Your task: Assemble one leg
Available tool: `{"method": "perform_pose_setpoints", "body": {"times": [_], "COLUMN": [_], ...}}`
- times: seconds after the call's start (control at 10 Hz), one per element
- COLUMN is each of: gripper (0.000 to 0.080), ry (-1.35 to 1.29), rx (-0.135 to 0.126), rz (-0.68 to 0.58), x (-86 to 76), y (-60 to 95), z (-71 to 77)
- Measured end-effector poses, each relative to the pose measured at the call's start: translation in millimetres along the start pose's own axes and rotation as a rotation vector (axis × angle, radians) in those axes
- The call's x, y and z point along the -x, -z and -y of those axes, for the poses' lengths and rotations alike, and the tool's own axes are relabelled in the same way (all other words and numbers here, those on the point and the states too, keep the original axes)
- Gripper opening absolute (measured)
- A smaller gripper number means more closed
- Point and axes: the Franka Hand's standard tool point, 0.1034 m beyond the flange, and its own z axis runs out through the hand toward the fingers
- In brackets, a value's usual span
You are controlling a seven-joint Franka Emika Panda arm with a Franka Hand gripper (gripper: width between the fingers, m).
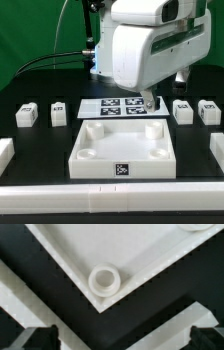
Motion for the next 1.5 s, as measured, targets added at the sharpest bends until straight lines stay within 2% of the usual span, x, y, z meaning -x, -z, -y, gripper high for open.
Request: {"method": "perform_pose_setpoints", "body": {"times": [0.4,0.6,0.7,0.9,1.1,1.5], "gripper": [0.0650,0.0650,0.0650,0.0650,0.0650,0.0650], "ry": [0.010,0.109,0.165,0.306,0.350,0.352], "rx": [0.001,-0.011,-0.006,-0.028,-0.042,-0.043], "rz": [0.000,0.012,0.007,0.021,0.028,0.029], "x": [1.7,20.8,29.1,49.4,61.7,62.4], "y": [-1.4,-9.0,-10.5,-20.9,-24.9,-25.8], "z": [-0.1,5.9,9.3,20.5,22.2,22.2]}}
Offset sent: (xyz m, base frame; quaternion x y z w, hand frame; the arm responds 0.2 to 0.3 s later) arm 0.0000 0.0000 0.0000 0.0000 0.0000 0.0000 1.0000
